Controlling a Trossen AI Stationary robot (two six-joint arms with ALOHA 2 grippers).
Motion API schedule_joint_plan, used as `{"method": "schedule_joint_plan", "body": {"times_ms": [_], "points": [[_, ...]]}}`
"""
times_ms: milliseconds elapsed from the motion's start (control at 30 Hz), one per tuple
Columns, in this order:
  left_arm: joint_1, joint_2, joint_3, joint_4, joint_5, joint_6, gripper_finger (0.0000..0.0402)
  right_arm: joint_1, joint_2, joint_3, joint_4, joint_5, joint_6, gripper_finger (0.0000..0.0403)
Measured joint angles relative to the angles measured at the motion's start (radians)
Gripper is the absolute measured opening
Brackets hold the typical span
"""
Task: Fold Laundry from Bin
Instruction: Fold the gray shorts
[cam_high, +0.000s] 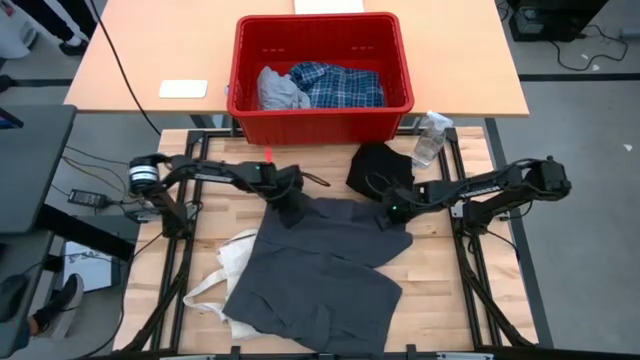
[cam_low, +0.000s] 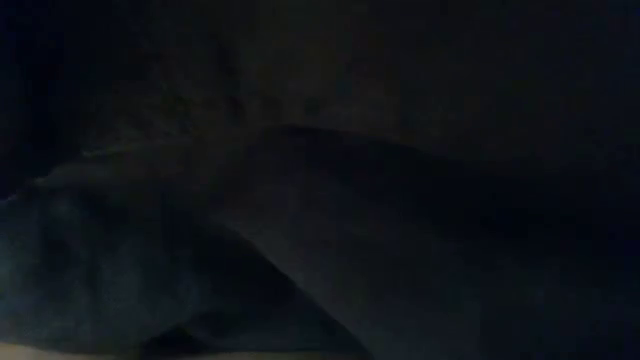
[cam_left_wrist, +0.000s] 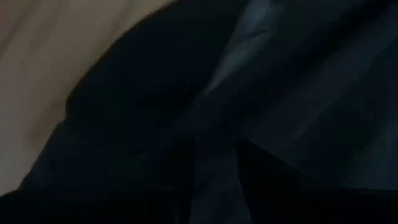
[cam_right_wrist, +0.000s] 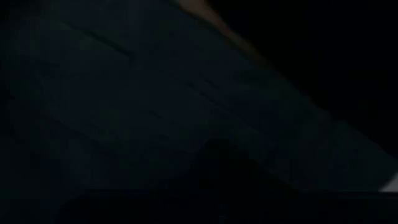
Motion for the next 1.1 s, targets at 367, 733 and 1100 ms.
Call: {"method": "schedule_joint_plan", "body": {"times_ms": [367,733,1100], "points": [[0.109,0.052,0.005,-0.132,-0.101,-0.026,0.0121,-0.004,-0.075,0.021,-0.170,0.246,-0.043,0.0012],[0.149,-0.165,0.010,-0.320,-0.156,0.082,0.0121,0.291,-0.325,0.142,-0.323,0.256,0.194,0.0103],[0.087,-0.405,0.011,-0.349,-0.084,0.158,0.0121,0.642,-0.331,0.142,-0.546,0.203,0.062,0.0150]]}}
